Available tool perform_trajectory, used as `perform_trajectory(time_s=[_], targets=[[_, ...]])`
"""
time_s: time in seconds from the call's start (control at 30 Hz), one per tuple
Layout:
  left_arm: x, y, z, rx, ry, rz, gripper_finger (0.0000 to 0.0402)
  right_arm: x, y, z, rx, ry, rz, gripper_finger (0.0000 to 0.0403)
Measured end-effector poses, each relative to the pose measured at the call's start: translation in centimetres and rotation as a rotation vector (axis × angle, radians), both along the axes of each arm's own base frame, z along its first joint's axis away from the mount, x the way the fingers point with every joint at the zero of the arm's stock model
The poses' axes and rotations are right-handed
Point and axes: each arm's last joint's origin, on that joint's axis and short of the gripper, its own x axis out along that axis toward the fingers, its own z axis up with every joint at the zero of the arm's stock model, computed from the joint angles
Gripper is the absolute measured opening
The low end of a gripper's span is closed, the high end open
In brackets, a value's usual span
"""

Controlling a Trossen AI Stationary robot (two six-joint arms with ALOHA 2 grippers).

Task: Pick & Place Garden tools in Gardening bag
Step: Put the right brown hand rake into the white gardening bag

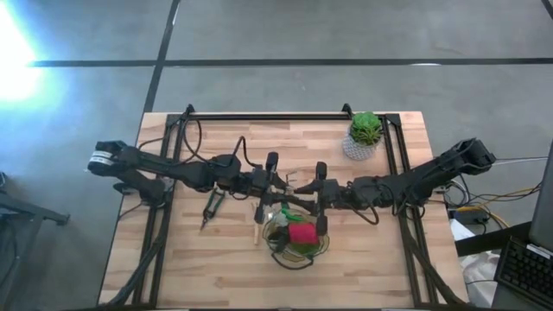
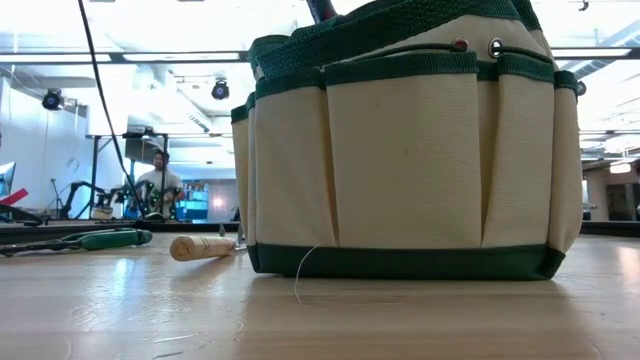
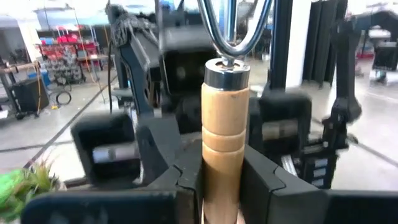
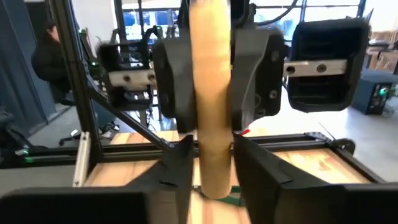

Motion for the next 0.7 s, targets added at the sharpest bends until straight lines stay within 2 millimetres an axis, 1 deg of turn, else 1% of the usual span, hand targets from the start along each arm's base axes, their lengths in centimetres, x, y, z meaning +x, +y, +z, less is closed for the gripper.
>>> perform_trajectory(time_s=[0.13,0.2,0.27,0.4,0.57,0.7], targets=[[-0.5,0.1,0.4,0.012,0.009,0.001,0.0065,-1.1,-0.1,0.5,0.040,0.049,0.010,0.0161],[-0.8,0.1,0.5,0.018,0.020,0.001,0.0065,-1.8,-0.1,0.6,0.054,0.089,0.014,0.0176],[-0.9,0.1,0.5,0.019,0.028,0.000,0.0065,-2.7,-0.1,1.2,0.067,0.101,0.022,0.0183],[-0.8,0.1,0.3,0.020,0.040,0.000,0.0065,-3.6,0.1,2.3,0.083,0.048,0.044,0.0185],[-0.4,0.0,-0.3,0.018,0.060,-0.001,0.0065,-3.4,0.1,3.0,0.097,-0.037,0.039,0.0174],[-0.3,0.0,-0.4,0.018,0.062,-0.005,0.0065,-2.8,0.2,3.2,0.060,-0.079,0.038,0.0166]])
